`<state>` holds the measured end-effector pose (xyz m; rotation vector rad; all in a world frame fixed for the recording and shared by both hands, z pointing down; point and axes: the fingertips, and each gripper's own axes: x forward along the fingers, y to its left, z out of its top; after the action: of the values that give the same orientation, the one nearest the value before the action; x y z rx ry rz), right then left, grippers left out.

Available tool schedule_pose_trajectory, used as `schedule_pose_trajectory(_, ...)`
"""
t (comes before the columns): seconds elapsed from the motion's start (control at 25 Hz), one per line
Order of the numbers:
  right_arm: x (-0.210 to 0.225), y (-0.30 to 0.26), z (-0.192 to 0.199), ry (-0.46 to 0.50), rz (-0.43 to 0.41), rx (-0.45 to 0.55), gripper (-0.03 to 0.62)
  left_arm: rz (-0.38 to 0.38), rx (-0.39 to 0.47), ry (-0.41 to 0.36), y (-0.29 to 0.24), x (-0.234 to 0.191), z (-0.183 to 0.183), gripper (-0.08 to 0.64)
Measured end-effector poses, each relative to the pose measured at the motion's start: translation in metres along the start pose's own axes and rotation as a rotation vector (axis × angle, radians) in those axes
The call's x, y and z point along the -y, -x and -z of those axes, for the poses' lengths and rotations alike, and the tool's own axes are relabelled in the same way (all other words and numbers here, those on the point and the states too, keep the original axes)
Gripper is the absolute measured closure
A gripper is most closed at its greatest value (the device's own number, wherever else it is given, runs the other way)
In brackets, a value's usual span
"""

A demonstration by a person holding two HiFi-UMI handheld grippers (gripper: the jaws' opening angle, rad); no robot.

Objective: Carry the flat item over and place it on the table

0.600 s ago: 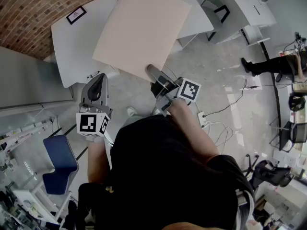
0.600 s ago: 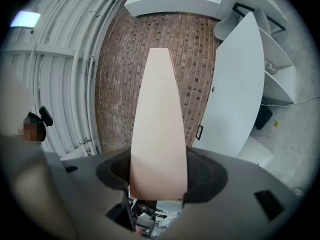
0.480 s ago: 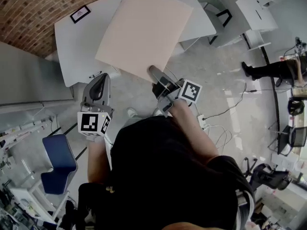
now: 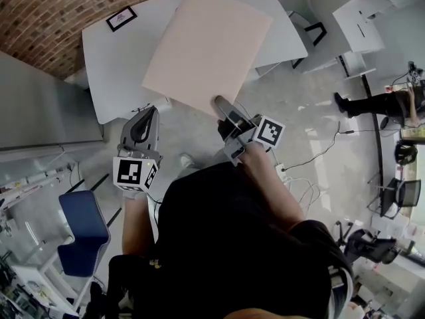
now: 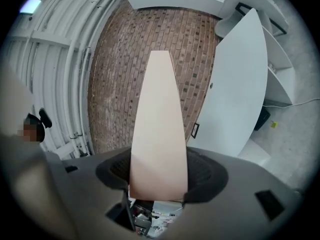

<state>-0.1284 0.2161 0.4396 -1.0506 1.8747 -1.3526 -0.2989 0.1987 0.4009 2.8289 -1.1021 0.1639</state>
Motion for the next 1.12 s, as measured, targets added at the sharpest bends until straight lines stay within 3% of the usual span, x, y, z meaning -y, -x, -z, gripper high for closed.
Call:
schedule_pose_trajectory(0.2, 0.015, -0.004, -0.014, -0.019, 0.021, 0.015, 0.307, -0.002, -0.019, 0.015, -0.012, -0.014, 0.009, 0.555)
schedule_pose_trajectory(0.44, 0.047, -0.016, -0.061, -0.051, 0.032, 0.025, 0.307, -0.028, -0.042, 0.021, -0.054, -0.021, 0.015, 0.555)
schedule_pose_trajectory(1.12, 0.144, -0.053, -0.227, -0.105, 0.053, -0.184, 0.307, -0.197, -0.080, 0.065, -0.238, -0.006, -0.007, 0.555)
